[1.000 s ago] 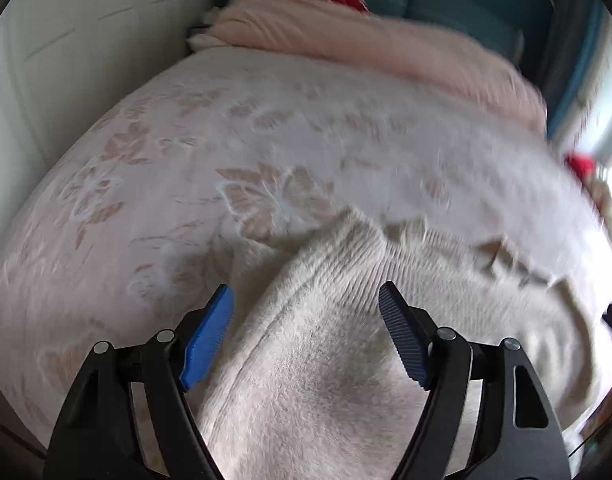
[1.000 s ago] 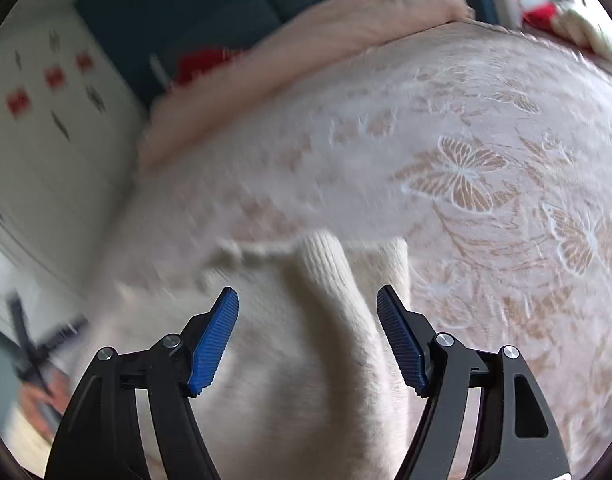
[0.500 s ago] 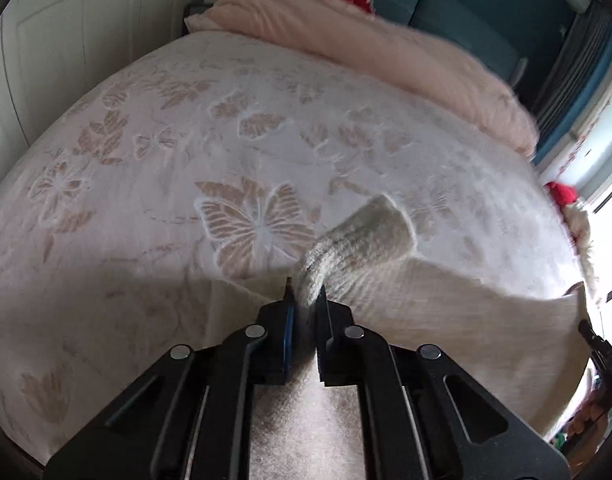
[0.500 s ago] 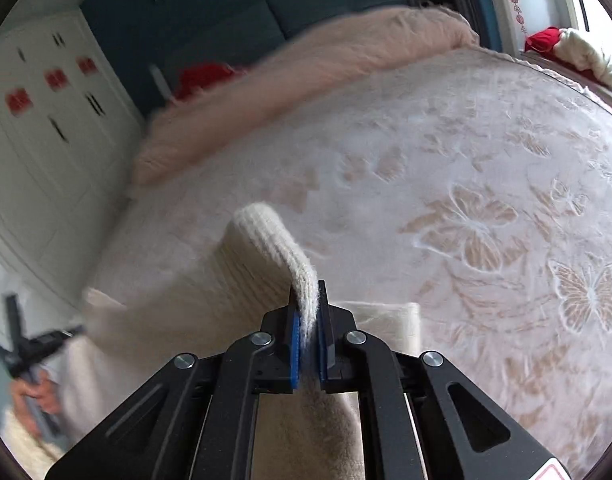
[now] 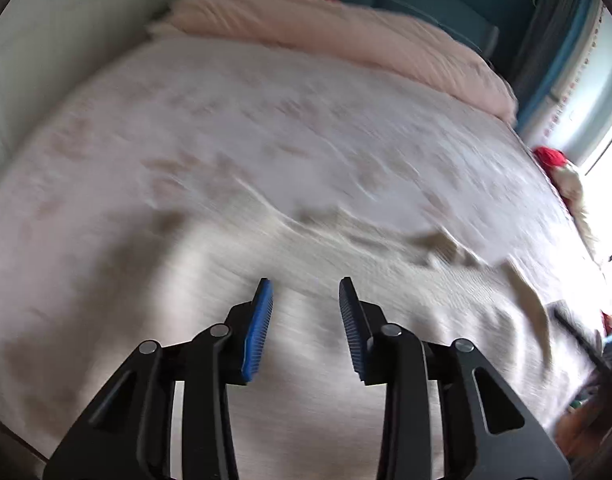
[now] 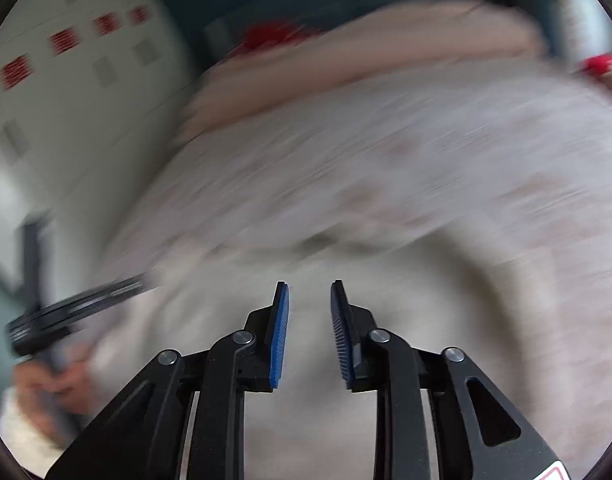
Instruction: Fold small clothes
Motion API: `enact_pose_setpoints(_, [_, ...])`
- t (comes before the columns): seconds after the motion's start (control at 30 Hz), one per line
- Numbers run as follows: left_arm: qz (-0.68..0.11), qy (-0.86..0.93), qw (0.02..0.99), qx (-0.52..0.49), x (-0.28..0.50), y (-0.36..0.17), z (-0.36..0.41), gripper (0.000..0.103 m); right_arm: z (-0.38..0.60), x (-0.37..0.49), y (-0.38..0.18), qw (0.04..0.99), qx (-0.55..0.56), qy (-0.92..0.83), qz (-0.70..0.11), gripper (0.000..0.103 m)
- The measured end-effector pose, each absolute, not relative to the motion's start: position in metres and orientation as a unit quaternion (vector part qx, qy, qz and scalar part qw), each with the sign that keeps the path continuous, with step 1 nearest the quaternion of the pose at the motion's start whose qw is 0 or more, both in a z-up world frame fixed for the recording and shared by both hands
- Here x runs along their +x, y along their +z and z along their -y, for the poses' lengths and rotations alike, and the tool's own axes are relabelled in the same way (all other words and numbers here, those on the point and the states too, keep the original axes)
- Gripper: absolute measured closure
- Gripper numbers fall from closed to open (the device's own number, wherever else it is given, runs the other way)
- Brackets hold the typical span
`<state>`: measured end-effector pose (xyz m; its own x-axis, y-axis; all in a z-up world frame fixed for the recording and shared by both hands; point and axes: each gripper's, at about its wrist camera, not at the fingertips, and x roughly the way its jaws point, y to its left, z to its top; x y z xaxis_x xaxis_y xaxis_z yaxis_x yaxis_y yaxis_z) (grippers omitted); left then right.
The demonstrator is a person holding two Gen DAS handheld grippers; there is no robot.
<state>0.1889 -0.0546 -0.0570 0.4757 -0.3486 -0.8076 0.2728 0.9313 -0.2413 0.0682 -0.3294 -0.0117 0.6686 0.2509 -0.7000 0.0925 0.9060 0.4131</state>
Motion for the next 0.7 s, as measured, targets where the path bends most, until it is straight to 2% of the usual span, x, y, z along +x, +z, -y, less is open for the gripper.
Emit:
enact_pose_setpoints(0.1, [-0.510, -0.152, 0.846, -0.015, 0.189, -0.090, 0.067, 0.070, 0.286, 0.080, -0.048, 0.876, 0.162, 0.080, -0.446, 0.089])
enact_pose_setpoints(0.17, [-0.523, -0.145, 0.839, -0.030, 0.191, -0.107, 0.054, 0.068, 0.302, 0.079, -0.071, 0.870, 0.153, 0.044, -0.467, 0.091])
enact_pose_setpoints(0.2, [-0.519, -0.147, 0.841, -0.039, 0.191, -0.108, 0.046, 0.068, 0.327, 0.073, -0.079, 0.866, 0.178, 0.023, -0.467, 0.103])
enact_pose_setpoints(0.27, [-0.519, -0.135, 0.843, -0.038, 0.192, -0.107, 0.034, 0.068, 0.381, 0.050, -0.076, 0.863, 0.225, -0.040, -0.451, 0.103])
enact_pose_setpoints(0.33, [-0.523, -0.132, 0.840, -0.052, 0.195, -0.109, 0.024, 0.069, 0.418, 0.025, -0.066, 0.866, 0.236, -0.093, -0.431, 0.098])
enact_pose_setpoints(0.4, [-0.524, -0.133, 0.839, -0.058, 0.194, -0.113, 0.023, 0.069, 0.449, 0.004, -0.066, 0.861, 0.223, -0.134, -0.436, 0.098])
enact_pose_setpoints(0.43, [-0.520, -0.130, 0.843, -0.050, 0.193, -0.114, 0.026, 0.069, 0.459, -0.002, -0.075, 0.852, 0.213, -0.151, -0.454, 0.103])
enact_pose_setpoints(0.5, [-0.515, -0.123, 0.848, -0.033, 0.187, -0.113, 0.032, 0.069, 0.468, -0.019, -0.080, 0.842, 0.253, -0.145, -0.453, 0.103])
enact_pose_setpoints(0.57, [-0.517, -0.126, 0.846, -0.037, 0.181, -0.103, 0.031, 0.070, 0.463, -0.030, -0.065, 0.852, 0.258, -0.137, -0.434, 0.096])
enact_pose_setpoints(0.6, [-0.516, -0.130, 0.845, -0.045, 0.176, -0.097, 0.025, 0.070, 0.455, -0.037, -0.053, 0.863, 0.240, -0.141, -0.421, 0.087])
enact_pose_setpoints(0.63, [-0.514, -0.130, 0.846, -0.054, 0.170, -0.091, 0.018, 0.067, 0.448, -0.041, -0.047, 0.870, 0.222, -0.150, -0.414, 0.064])
enact_pose_setpoints(0.67, [-0.511, -0.128, 0.848, -0.059, 0.166, -0.087, 0.011, 0.064, 0.445, -0.045, -0.044, 0.873, 0.210, -0.157, -0.410, 0.051])
enact_pose_setpoints(0.7, [-0.506, -0.123, 0.851, -0.066, 0.159, -0.082, 0.000, 0.057, 0.443, -0.049, -0.043, 0.875, 0.198, -0.167, -0.410, 0.039])
